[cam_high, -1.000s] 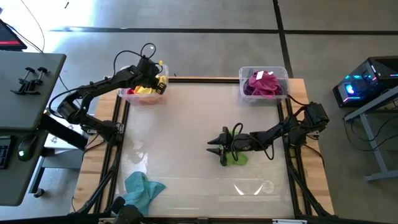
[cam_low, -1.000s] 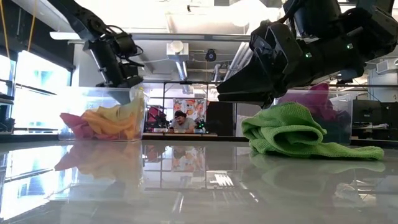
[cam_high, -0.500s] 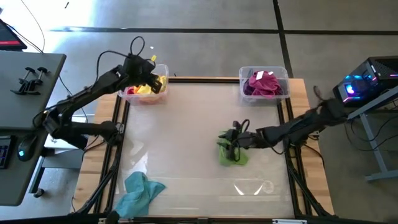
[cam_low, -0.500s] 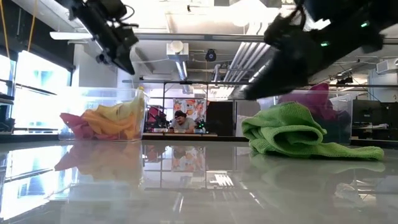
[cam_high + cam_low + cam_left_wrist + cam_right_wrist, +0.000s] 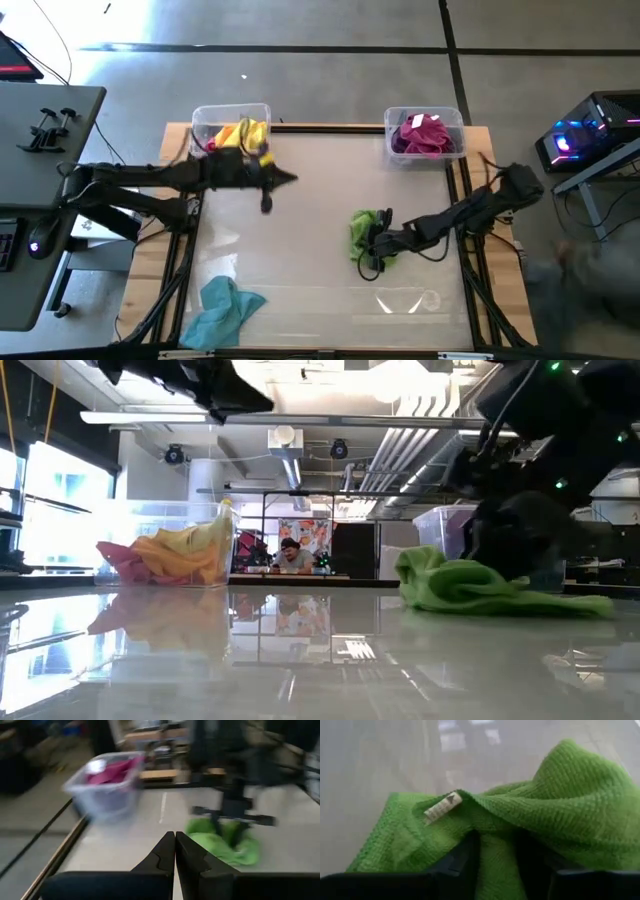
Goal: Sort towels by color in basket
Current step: Put the green microfiber towel into the left transparent bin
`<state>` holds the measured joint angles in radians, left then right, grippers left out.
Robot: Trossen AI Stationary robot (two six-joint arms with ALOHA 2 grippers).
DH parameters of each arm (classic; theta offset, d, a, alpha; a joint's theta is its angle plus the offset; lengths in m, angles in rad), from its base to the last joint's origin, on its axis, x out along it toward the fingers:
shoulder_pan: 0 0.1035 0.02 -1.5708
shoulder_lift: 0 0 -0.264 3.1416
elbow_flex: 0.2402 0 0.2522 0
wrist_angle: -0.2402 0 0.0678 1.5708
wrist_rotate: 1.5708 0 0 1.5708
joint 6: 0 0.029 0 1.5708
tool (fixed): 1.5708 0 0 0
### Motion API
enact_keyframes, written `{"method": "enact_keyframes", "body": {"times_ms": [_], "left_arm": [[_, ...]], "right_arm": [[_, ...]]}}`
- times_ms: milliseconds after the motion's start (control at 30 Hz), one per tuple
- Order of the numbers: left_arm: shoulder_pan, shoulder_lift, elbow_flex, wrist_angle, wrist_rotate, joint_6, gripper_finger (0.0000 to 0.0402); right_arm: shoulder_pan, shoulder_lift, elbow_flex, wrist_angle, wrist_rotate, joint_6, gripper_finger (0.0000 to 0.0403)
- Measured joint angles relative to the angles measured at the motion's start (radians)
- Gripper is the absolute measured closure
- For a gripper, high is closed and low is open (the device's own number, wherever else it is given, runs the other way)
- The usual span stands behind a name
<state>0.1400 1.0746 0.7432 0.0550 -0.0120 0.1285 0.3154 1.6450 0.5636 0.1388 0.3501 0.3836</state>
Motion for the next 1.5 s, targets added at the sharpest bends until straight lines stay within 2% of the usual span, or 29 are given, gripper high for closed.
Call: {"method": "enact_keyframes", "body": {"times_ms": [167, 233, 467, 667, 800, 967, 1267, 1400, 1500], "left_arm": [[-0.142, 0.086, -0.044, 0.165, 0.0, 0.097, 0.0401], [-0.188, 0.132, -0.047, 0.175, -0.006, 0.129, 0.0401], [-0.318, 0.338, -0.047, 0.272, -0.168, 0.146, 0.0401], [-0.364, 0.513, -0.047, 0.447, -0.135, 0.199, 0.0399], [-0.366, 0.601, -0.046, 0.637, -0.123, 0.265, 0.0373], [-0.366, 0.671, -0.046, 0.789, -0.121, 0.361, 0.031], [-0.349, 0.725, -0.046, 0.799, -0.206, 0.395, 0.0194], [-0.352, 0.752, -0.046, 0.803, -0.286, 0.327, 0.0176], [-0.352, 0.766, -0.045, 0.805, -0.3, 0.292, 0.0175]], "right_arm": [[-0.002, 0.112, -0.002, 0.224, 0.086, -0.056, 0.0365], [-0.007, 0.147, -0.005, 0.356, 0.129, -0.089, 0.0388], [-0.04, 0.23, -0.008, 0.731, 0.089, -0.2, 0.0373], [-0.062, 0.232, -0.007, 0.915, 0.093, -0.253, 0.0392], [-0.062, 0.215, -0.007, 0.946, 0.044, -0.276, 0.0389], [-0.062, 0.183, -0.006, 0.956, 0.013, -0.275, 0.0384], [-0.062, 0.168, -0.006, 0.958, -0.037, -0.28, 0.0386], [-0.061, 0.168, -0.006, 0.959, -0.078, -0.279, 0.0386], [-0.061, 0.168, -0.006, 0.96, -0.106, -0.28, 0.0386]]}}
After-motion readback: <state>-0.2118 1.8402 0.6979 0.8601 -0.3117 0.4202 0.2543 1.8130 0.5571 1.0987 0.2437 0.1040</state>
